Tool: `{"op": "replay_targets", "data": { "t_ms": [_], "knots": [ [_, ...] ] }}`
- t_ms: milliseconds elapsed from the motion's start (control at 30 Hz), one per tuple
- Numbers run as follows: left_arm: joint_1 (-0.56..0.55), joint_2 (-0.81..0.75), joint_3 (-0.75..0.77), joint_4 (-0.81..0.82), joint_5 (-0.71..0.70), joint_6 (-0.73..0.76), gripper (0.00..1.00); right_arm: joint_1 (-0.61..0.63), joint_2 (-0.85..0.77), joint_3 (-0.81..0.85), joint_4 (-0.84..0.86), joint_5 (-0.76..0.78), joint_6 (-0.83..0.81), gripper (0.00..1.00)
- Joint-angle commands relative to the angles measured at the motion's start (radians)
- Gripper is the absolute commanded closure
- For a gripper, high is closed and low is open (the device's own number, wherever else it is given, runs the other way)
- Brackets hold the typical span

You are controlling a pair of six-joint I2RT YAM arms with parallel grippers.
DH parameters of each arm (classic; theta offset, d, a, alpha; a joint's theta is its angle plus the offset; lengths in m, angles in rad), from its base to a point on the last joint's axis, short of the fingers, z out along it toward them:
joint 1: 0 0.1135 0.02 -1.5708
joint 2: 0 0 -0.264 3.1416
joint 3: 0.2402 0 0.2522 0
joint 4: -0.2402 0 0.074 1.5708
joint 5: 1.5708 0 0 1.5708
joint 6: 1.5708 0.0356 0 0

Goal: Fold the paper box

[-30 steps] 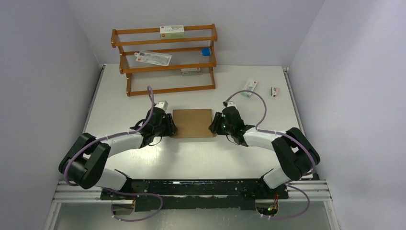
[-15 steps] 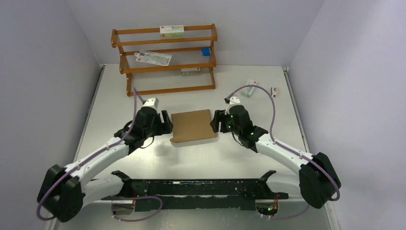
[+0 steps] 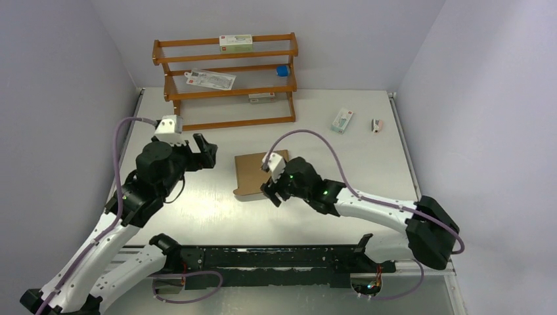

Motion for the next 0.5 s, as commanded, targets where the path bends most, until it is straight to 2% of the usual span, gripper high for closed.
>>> {"op": "replay_targets", "data": {
  "t_ms": [0, 100, 200, 367, 467],
  "knots": [
    [0.006, -0.007, -0.017, -0.077, -0.105, 0.126, 0.03, 0.082, 0.073, 0.042, -0.007, 0.053, -0.198, 0.25],
    [0.021, -0.022, -0.067, -0.047, -0.098, 0.143, 0.03, 0.125, 0.138, 0.088, -0.036, 0.151, -0.268, 0.24],
    [0.113, -0.023, -0.087, -0.038, -0.033, 0.18, 0.03, 0.165, 0.2, 0.127, -0.067, 0.264, -0.317, 0.24],
    [0.194, -0.011, -0.09, -0.029, 0.065, 0.197, 0.03, 0.202, 0.255, 0.094, 0.02, 0.395, -0.421, 0.25],
    [0.211, -0.014, -0.093, -0.03, 0.066, 0.194, 0.03, 0.225, 0.311, 0.111, 0.032, 0.463, -0.443, 0.26]
  ]
}}
